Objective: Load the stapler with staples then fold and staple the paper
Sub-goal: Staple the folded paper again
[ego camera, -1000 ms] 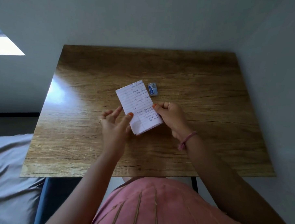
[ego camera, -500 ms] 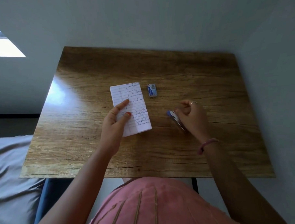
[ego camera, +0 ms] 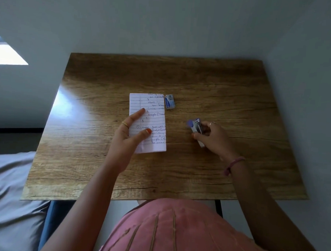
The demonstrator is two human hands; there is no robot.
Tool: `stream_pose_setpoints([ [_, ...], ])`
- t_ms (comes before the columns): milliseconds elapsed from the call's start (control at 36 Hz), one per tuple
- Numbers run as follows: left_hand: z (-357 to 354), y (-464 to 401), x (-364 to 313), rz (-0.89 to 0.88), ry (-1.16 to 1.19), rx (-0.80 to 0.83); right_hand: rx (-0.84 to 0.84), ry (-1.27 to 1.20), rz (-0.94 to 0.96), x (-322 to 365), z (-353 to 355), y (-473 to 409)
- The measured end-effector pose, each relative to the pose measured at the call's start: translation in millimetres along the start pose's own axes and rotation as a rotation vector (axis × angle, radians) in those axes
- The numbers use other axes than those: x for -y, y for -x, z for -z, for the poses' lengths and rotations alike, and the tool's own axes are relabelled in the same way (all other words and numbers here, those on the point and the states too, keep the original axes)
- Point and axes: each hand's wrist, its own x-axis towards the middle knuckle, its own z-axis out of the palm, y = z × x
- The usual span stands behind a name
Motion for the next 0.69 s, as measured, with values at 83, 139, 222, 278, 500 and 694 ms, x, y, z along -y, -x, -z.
stream_pose_setpoints([
  [83, 1, -1, -4, 0.021, -0.004, 0.038, 0.154, -0.468, -0.166, 2, 6, 4],
  [139, 1, -3, -6, 0.035, -0.006, 0.051, 0.293, -0.704, -0.212, 2, 10, 9],
  [222, 3, -5, -7, 0.052, -0.009, 0.069, 0.443, -0.934, -0.213, 2, 10, 14],
  [278, 4, -7, -7, 0.057, -0.021, 0.077, 0.521, -1.004, -0.200, 3, 8, 17],
  [500, -1, -13, -17, 0.032, -0.069, 0.129, 0.706, -1.031, -0.182, 17, 4, 23],
  [694, -10, -14, -35, -0.048, -0.264, 0.169, 0.807, -0.876, -0.094, 33, 7, 25],
])
